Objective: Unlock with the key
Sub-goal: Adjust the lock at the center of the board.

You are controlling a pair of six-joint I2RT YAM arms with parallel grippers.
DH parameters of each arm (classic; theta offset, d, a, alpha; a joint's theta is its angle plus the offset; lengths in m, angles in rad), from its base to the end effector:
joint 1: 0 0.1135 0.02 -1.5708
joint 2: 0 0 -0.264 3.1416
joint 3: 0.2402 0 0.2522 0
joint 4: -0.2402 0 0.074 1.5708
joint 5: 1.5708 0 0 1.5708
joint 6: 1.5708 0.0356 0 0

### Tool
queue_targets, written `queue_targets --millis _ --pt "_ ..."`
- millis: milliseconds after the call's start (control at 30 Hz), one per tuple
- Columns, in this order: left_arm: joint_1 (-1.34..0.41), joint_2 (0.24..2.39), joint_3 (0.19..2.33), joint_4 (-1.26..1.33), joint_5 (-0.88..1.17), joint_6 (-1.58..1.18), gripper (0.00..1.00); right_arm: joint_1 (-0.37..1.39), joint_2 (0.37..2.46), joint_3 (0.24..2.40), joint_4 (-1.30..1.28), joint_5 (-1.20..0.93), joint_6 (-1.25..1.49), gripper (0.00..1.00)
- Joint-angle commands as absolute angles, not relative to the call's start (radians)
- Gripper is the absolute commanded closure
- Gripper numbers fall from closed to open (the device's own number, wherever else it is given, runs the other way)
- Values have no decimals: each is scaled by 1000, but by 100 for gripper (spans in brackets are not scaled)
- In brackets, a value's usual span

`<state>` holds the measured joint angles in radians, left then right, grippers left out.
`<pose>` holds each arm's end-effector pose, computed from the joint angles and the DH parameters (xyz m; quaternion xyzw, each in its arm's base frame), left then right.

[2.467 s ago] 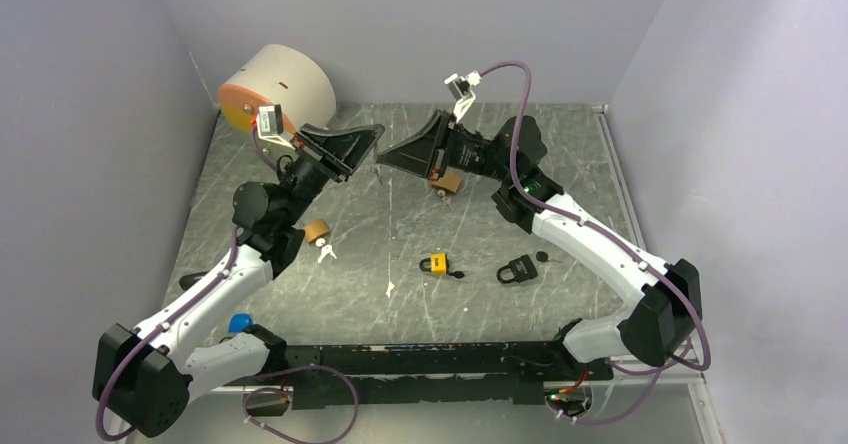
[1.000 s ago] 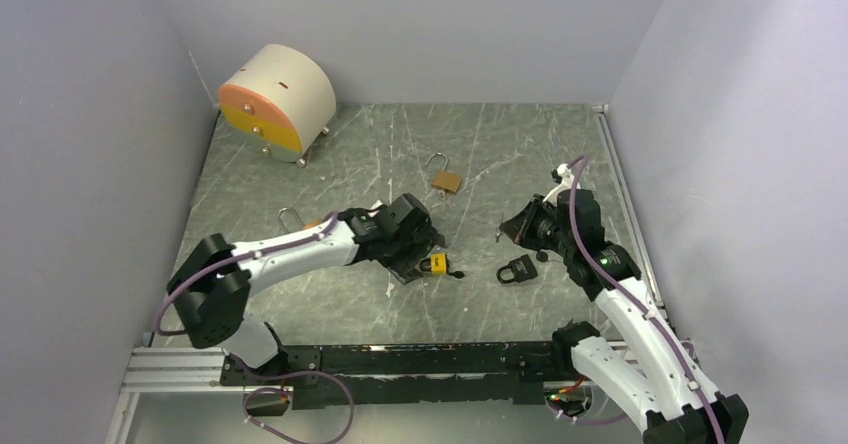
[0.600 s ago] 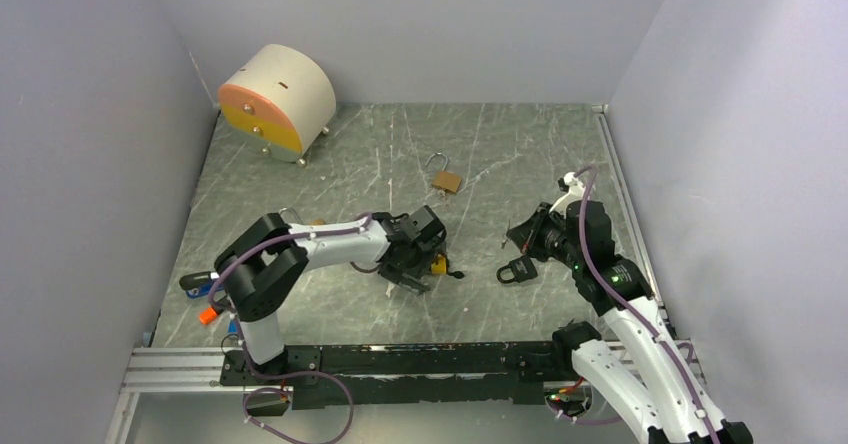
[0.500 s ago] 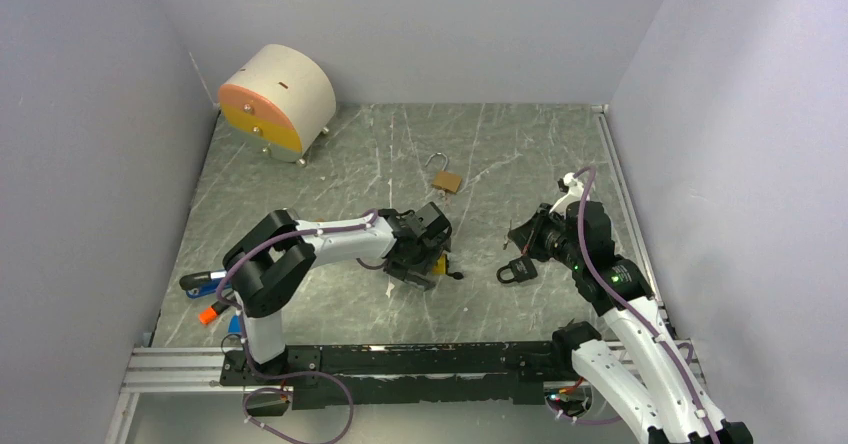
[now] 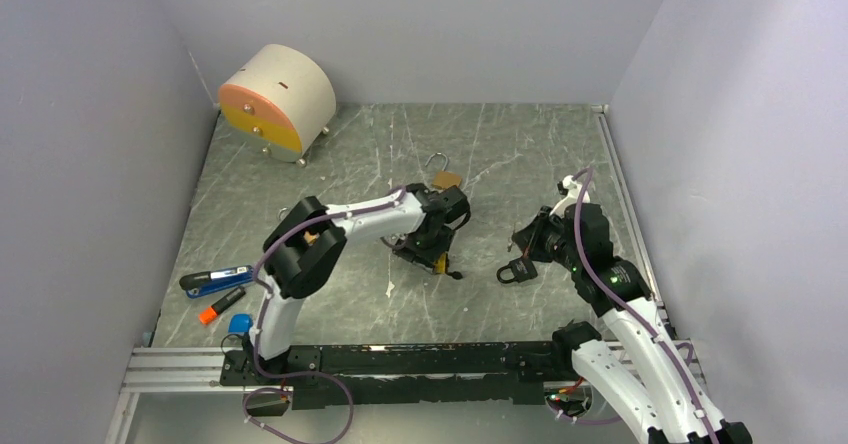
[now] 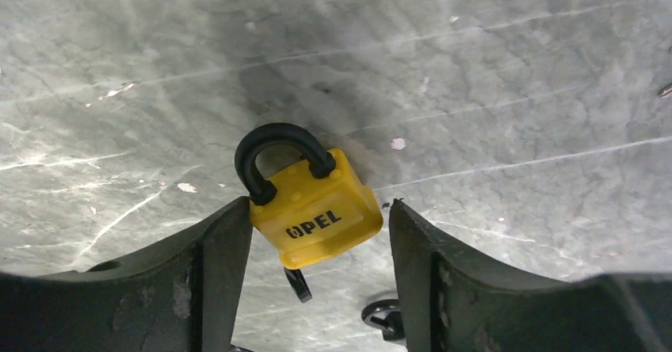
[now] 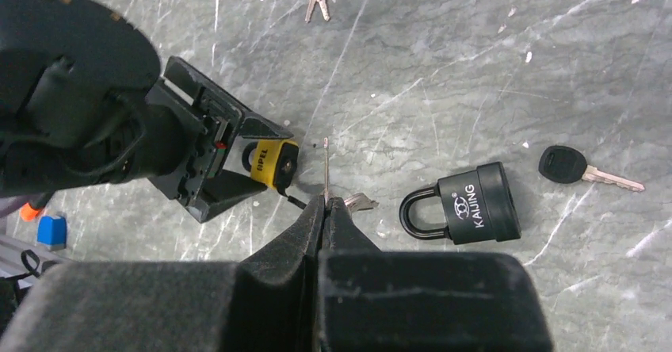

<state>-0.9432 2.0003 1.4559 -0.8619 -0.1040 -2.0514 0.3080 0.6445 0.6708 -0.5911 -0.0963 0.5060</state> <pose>0.2311 -0.3123 0.1700 -0.5273 0.8441 -0.0780 0.0577 0.1368 0.0471 0.2800 0.0634 0.8731 0.2293 0.4255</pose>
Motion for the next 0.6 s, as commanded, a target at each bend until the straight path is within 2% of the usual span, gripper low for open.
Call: queue_targets --millis 0,167,300,433,567 --pt "-937 2118 1681 -1195 -148 -1924 37 304 621 670 -583 -62 483 100" --pt "-935 2136 1679 -1148 -137 -1743 47 304 592 665 -590 -50 475 100" --pt "-917 2098 1577 -912 -73 -1527 55 304 592 672 -590 -57 469 100" --pt "-907 2078 1529 -735 -24 -1203 70 304 588 664 -581 -65 469 100" --pt "-909 2124 1595 -803 -22 -970 71 304 590 653 -569 -77 474 100"
